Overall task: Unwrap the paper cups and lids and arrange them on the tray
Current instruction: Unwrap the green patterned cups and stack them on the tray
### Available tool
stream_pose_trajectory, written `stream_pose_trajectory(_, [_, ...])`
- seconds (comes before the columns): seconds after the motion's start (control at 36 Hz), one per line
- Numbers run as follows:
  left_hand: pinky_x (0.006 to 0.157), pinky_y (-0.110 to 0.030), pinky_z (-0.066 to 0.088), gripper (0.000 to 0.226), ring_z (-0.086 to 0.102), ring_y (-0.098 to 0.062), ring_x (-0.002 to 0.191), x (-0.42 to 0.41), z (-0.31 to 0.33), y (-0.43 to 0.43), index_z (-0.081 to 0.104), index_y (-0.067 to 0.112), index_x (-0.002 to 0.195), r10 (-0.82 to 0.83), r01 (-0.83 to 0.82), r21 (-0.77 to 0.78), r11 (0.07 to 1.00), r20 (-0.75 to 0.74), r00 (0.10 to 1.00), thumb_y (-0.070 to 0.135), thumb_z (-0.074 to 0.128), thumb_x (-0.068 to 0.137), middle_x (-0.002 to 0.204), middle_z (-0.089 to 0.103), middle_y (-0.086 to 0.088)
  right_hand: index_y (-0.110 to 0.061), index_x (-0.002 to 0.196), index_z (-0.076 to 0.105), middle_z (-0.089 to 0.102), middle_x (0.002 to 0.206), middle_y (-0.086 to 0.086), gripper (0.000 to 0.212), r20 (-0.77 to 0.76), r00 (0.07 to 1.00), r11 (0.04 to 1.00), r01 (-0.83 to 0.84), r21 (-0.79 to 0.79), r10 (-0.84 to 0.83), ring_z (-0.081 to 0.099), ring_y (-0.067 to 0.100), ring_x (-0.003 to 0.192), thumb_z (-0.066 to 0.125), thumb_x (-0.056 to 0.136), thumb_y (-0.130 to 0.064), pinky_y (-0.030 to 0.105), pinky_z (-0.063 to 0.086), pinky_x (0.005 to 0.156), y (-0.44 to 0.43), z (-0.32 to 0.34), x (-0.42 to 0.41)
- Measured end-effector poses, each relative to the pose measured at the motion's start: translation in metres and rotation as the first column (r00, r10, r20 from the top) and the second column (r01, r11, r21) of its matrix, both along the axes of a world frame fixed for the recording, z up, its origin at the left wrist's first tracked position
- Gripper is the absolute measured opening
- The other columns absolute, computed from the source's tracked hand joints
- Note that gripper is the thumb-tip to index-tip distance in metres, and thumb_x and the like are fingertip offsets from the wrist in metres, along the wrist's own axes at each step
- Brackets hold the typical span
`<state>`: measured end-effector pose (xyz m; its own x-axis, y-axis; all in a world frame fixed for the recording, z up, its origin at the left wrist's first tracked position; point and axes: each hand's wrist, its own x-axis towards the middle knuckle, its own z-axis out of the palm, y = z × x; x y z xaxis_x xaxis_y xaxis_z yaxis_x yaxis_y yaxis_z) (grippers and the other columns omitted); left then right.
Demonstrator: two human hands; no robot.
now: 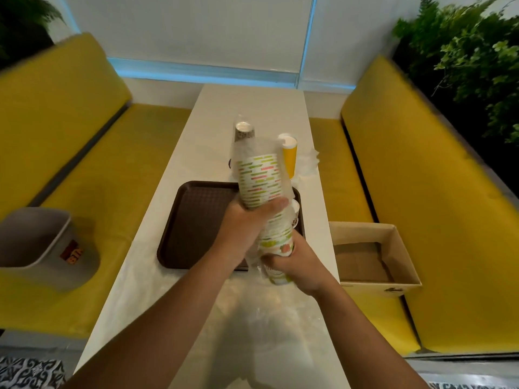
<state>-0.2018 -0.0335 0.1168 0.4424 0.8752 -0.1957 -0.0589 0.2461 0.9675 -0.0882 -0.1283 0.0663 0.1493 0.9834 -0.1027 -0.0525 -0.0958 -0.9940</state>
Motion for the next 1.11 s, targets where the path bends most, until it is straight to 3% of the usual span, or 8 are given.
stream_pose_trajectory(0.08, [0.091,-0.045,0.063,0.062,0.077,-0.022,0.101,-0.003,-0.008,-0.012,0.07,0.016,0.124,-0.079,0.079,-0.001,0.997,-0.058,0.995,0.031,0.096,0.07,0.11,0.079,-0.003,-0.008,0.129,0.061,0.075,0.113,0.017,0.055,0.004,1.0,1.0,0.003,-0.003,-0.003,0.073,0.035,0.103,0.071,0.078,0.01,0.05,0.061,0.092,-0.001,-0.002,0.002])
stream_pose_trajectory(0.19, [0.098,-0.046,0.059,0.077,0.075,-0.014,0.105,-0.012,-0.003,-0.004,0.068,0.026,0.125,-0.208,0.217,0.046,0.975,-0.158,0.965,0.05,0.096,0.057,0.114,0.078,0.006,-0.013,0.129,0.059,0.077,0.111,0.006,0.059,0.006,1.0,1.0,0.004,-0.007,-0.004,0.074,0.024,0.103,0.066,0.082,0.023,0.033,0.06,0.087,-0.008,-0.005,0.001])
stream_pose_trajectory(0.36, [0.1,-0.037,0.055,0.131,0.067,-0.007,0.12,-0.018,0.025,0.02,0.029,0.032,0.158,0.057,-0.058,0.126,0.99,0.011,0.998,0.079,0.086,0.05,0.137,0.064,0.011,-0.015,0.126,0.06,0.076,0.107,0.0,0.058,0.06,0.998,0.998,-0.033,-0.05,0.036,0.074,0.015,0.097,0.072,0.079,0.017,0.03,0.059,0.083,-0.015,-0.006,-0.003])
stream_pose_trajectory(0.58, [0.101,-0.046,0.057,0.068,0.071,-0.005,0.109,-0.015,0.008,-0.005,0.058,0.039,0.13,0.077,-0.051,0.19,0.98,-0.13,0.988,0.069,0.082,0.073,0.119,0.073,0.016,-0.009,0.133,0.056,0.076,0.115,0.006,0.062,-0.002,1.0,1.0,0.014,0.004,-0.014,0.073,0.025,0.108,0.071,0.076,0.011,0.034,0.058,0.089,-0.009,-0.008,-0.021])
stream_pose_trajectory(0.75, [0.097,-0.038,0.06,0.069,0.069,0.001,0.109,-0.016,-0.003,-0.018,0.049,0.039,0.14,0.088,-0.047,0.264,0.963,-0.147,0.985,0.054,0.081,0.081,0.124,0.069,0.02,-0.009,0.145,0.049,0.071,0.129,0.011,0.069,0.034,0.999,0.998,0.006,0.061,-0.008,0.068,0.03,0.122,0.068,0.085,0.022,0.039,0.058,0.1,-0.004,-0.004,-0.024])
stream_pose_trajectory(0.89, [0.092,-0.015,0.054,0.1,0.055,0.013,0.121,-0.023,-0.001,-0.016,0.019,0.051,0.156,0.111,-0.039,0.386,0.922,-0.166,0.98,0.045,0.085,0.081,0.133,0.043,0.046,-0.019,0.152,0.039,0.069,0.131,-0.014,0.076,0.115,0.981,0.987,-0.154,-0.054,0.159,0.064,0.01,0.127,0.075,0.09,0.006,0.022,0.054,0.097,-0.004,0.008,-0.021])
stream_pose_trajectory(1.0, [0.104,-0.035,0.054,0.094,0.057,0.009,0.123,-0.033,-0.003,-0.009,0.025,0.057,0.155,0.073,0.005,0.391,0.92,-0.184,0.98,0.04,0.085,0.084,0.137,0.05,0.041,-0.027,0.155,0.039,0.065,0.142,-0.005,0.067,0.159,0.917,0.919,-0.33,-0.216,0.367,0.063,0.014,0.13,0.073,0.098,-0.02,0.039,0.053,0.11,0.001,0.024,0.015])
stream_pose_trajectory(1.11, [0.109,-0.048,0.052,0.091,0.058,-0.003,0.13,-0.039,-0.005,-0.006,0.028,0.054,0.155,-0.004,0.073,0.394,0.916,-0.172,0.985,0.033,0.084,0.087,0.146,0.054,0.025,-0.03,0.156,0.04,0.06,0.142,-0.011,0.076,0.346,0.936,0.995,-0.031,-0.098,0.063,0.063,-0.003,0.12,0.061,0.093,-0.068,0.029,0.052,0.107,0.015,0.055,0.036])
